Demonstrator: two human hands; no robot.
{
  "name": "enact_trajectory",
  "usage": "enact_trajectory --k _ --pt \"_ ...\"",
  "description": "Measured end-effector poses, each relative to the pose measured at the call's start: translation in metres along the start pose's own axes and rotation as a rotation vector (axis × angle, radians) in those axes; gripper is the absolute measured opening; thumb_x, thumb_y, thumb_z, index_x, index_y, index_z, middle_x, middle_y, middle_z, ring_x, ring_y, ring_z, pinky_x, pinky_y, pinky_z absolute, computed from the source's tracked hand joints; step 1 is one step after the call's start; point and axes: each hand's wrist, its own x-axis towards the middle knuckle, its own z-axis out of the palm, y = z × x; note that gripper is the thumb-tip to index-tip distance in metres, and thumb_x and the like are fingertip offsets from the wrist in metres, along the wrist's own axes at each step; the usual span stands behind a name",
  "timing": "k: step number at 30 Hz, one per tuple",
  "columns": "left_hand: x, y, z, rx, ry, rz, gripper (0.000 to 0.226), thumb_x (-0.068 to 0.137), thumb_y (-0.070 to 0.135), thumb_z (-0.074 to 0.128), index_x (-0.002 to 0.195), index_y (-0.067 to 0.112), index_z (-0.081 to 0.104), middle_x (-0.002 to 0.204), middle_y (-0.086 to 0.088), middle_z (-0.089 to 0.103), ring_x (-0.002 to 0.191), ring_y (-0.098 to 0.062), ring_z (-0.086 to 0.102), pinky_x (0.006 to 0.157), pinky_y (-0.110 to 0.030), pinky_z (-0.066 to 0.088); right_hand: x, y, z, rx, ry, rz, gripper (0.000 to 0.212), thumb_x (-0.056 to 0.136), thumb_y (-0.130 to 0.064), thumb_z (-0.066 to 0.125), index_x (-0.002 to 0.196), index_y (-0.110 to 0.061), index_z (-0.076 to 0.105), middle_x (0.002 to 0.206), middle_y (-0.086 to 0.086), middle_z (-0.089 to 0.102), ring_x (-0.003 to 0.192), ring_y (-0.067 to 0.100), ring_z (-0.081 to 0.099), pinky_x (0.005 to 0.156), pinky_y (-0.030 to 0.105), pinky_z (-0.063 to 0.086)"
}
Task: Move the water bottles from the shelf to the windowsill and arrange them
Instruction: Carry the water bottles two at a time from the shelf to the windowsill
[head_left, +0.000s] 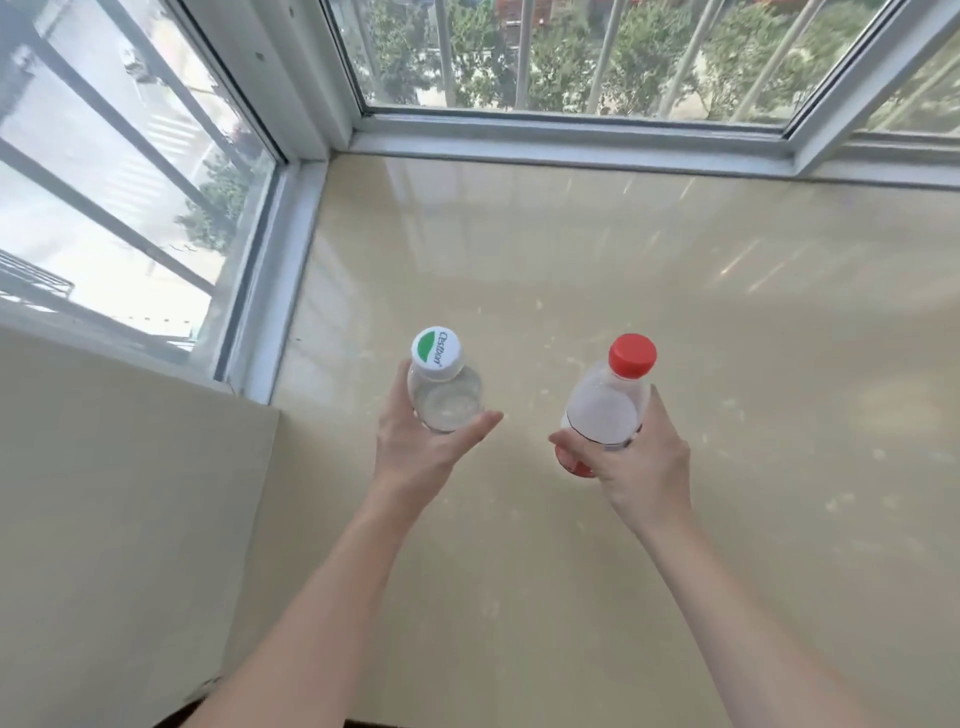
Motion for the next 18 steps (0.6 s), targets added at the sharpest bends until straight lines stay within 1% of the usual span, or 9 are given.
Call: enact_trajectory --k 3,5,7,10,11,13,15,17,18 --pt "0.025 -0.017 0.001 0.034 -0.009 0.035 0.071 0.057 0.039 0.089 0.119 0.029 0.057 0.105 0.018 0.068 0.101 -0.003 0.064 0.086 -0.021 0.052 0.018 0.006 0.014 -0.051 0.036 -0.068 0.073 0.050 -0.057 0.091 0.106 -0.027 0.055 0.089 -0.004 0.069 0.085 0.022 0.066 0.077 0.044 0.057" --pt "0.037 -0.026 0.001 0.062 -0.009 0.045 0.075 0.054 0.046 0.088 0.121 0.030 0.056 0.109 0.014 0.067 0.106 -0.008 0.064 0.092 -0.033 0.053 0.029 0.008 0.023 -0.067 0.060 -0.128 0.077 0.053 -0.052 0.093 0.115 -0.027 0.055 0.095 -0.009 0.067 0.090 0.017 0.064 0.078 0.032 0.055" --pt "0.046 -0.033 0.002 0.085 -0.017 0.056 0.078 0.054 0.050 0.088 0.122 0.030 0.056 0.113 0.009 0.067 0.109 -0.013 0.063 0.095 -0.043 0.052 0.040 0.009 0.030 -0.083 0.080 -0.168 0.077 0.056 -0.046 0.094 0.118 -0.024 0.054 0.100 -0.010 0.066 0.092 0.012 0.062 0.076 0.019 0.050" --pt "0.053 -0.041 0.004 0.093 -0.006 0.054 0.073 0.054 0.051 0.087 0.118 0.032 0.056 0.112 0.010 0.066 0.110 -0.014 0.062 0.095 -0.046 0.052 0.051 0.011 0.038 -0.069 0.082 -0.187 0.074 0.057 -0.044 0.094 0.116 -0.023 0.054 0.101 -0.010 0.066 0.090 0.006 0.061 0.072 0.010 0.046" --pt "0.054 -0.044 0.004 0.097 -0.004 0.049 0.072 0.054 0.051 0.086 0.117 0.034 0.057 0.111 0.011 0.066 0.111 -0.014 0.061 0.094 -0.046 0.052 0.053 0.013 0.039 -0.062 0.082 -0.191 0.074 0.058 -0.044 0.094 0.116 -0.021 0.054 0.100 -0.009 0.067 0.090 0.006 0.061 0.072 0.011 0.046" --pt "0.056 -0.048 0.005 0.100 -0.011 0.042 0.071 0.054 0.051 0.086 0.117 0.034 0.057 0.109 0.015 0.065 0.111 -0.013 0.061 0.095 -0.044 0.052 0.057 0.017 0.039 -0.069 0.085 -0.196 0.076 0.058 -0.044 0.093 0.117 -0.019 0.053 0.101 -0.004 0.067 0.090 0.008 0.062 0.074 0.016 0.049" --pt "0.056 -0.053 0.004 0.117 -0.024 0.046 0.074 0.053 0.051 0.086 0.118 0.033 0.056 0.108 0.018 0.064 0.111 -0.011 0.059 0.096 -0.038 0.051 0.058 0.023 0.039 -0.071 0.082 -0.194 0.076 0.059 -0.044 0.094 0.118 -0.019 0.053 0.103 -0.005 0.068 0.094 0.010 0.064 0.078 0.021 0.052" --pt "0.058 -0.058 0.000 0.177 -0.054 0.055 0.076 0.055 0.049 0.088 0.120 0.028 0.054 0.106 0.023 0.062 0.108 -0.003 0.058 0.093 -0.022 0.048 0.060 0.031 0.038 -0.054 0.067 -0.167 0.073 0.061 -0.041 0.094 0.119 -0.021 0.054 0.106 -0.008 0.069 0.098 0.010 0.066 0.081 0.022 0.052" --pt "0.059 -0.061 -0.003 0.208 -0.078 0.052 0.074 0.058 0.043 0.090 0.119 0.026 0.053 0.103 0.027 0.061 0.103 0.004 0.057 0.087 -0.013 0.045 0.061 0.034 0.038 -0.048 0.050 -0.151 0.070 0.062 -0.036 0.094 0.118 -0.021 0.056 0.106 -0.009 0.070 0.099 0.010 0.067 0.082 0.021 0.052"
